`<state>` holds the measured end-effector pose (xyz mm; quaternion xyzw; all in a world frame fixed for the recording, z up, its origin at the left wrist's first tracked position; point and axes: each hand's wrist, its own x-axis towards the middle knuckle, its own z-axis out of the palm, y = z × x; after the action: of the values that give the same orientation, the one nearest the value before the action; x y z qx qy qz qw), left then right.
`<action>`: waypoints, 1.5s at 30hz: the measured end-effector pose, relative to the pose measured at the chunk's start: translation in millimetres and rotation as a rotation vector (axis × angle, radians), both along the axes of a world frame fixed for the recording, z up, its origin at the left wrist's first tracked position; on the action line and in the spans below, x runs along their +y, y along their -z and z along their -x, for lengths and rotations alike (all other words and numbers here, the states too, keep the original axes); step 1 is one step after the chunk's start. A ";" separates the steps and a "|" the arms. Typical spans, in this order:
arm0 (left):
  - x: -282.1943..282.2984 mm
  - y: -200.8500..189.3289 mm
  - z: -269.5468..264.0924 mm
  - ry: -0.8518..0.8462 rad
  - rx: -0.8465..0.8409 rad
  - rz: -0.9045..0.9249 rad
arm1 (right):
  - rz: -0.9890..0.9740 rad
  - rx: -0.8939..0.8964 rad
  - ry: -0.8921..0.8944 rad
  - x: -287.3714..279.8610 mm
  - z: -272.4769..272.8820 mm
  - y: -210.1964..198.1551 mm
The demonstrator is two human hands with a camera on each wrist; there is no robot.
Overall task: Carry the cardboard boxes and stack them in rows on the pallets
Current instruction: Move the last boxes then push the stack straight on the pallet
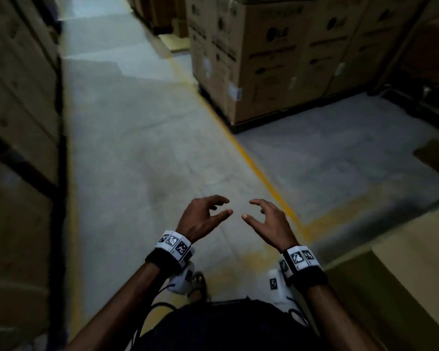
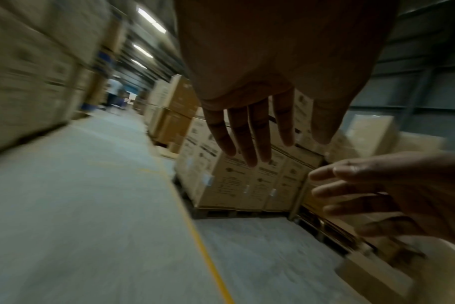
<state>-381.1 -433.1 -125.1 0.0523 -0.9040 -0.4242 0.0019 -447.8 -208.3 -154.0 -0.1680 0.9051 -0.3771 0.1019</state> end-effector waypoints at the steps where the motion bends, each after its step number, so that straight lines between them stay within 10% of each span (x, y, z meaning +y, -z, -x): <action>1: -9.0 -5.3 34.7 0.041 0.014 0.002 | 0.009 -0.005 0.045 -6.4 24.2 -3.9; 17: 76.2 25.1 492.7 0.653 0.007 0.050 | 0.086 -0.085 0.622 64.1 357.1 28.9; 45: 634.8 23.9 1244.3 1.094 -0.030 -0.134 | 0.128 -0.038 1.189 550.0 981.3 8.5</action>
<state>-1625.4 201.7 -149.1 -0.4191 -0.7702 -0.4192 -0.2352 -1429.1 341.7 -162.5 0.3684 0.8174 -0.4260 -0.1209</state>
